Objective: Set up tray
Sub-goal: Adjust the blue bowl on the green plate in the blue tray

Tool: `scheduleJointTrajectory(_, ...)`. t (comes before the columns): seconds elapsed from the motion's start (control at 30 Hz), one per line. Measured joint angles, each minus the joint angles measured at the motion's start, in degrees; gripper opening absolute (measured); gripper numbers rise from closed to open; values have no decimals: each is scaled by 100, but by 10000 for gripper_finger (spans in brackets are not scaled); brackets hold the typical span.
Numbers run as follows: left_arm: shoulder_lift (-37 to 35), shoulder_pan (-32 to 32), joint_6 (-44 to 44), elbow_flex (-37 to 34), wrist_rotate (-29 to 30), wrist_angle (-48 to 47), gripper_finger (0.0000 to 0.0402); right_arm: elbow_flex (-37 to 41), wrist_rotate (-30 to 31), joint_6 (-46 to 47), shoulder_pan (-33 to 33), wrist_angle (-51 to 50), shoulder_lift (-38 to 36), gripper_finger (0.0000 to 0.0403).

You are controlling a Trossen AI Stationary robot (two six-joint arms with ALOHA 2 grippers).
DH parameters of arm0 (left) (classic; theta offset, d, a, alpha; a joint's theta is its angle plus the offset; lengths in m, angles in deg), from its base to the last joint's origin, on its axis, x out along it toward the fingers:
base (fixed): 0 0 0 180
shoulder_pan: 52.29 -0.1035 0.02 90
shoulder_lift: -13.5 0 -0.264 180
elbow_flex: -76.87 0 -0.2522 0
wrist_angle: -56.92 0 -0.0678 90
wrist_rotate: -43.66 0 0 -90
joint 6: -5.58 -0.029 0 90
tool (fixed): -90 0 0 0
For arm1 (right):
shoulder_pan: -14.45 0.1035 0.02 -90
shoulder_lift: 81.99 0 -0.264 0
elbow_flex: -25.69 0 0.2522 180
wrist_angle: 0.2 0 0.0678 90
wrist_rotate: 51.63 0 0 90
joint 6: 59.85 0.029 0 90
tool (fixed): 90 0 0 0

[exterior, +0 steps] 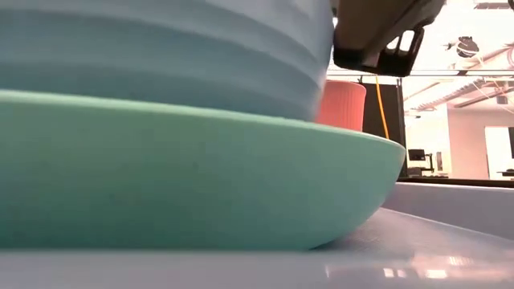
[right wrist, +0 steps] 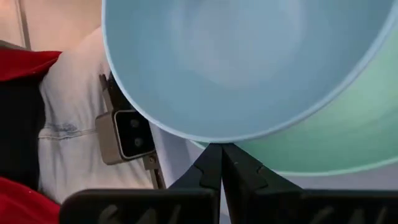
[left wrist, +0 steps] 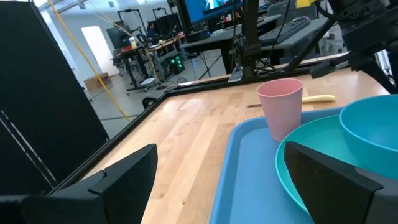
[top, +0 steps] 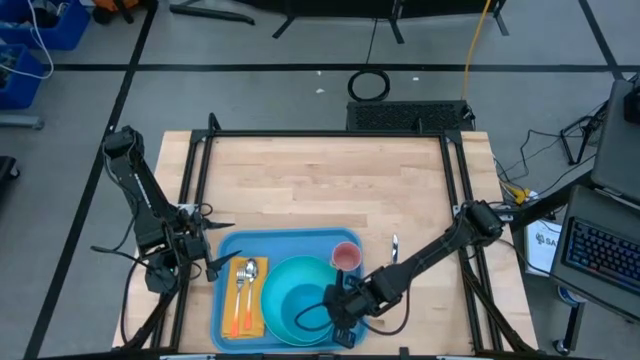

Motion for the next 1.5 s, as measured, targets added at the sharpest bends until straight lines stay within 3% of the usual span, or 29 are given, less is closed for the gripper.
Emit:
scheduleJointTrajectory(0.33,0,0,-3,0,-1,-19,351,397,119,-298,-197,659,0,0)
scheduleJointTrajectory(0.63,0,0,-2,0,-25,-22,351,417,-165,7,-176,508,-4,0)
scheduleJointTrajectory(1.07,0,0,-2,1,-29,-22,351,417,-146,559,-148,-79,-4,0)
scheduleJointTrajectory(1.5,0,-2,-2,-1,-36,-24,351,417,-6,467,-149,-59,33,0)
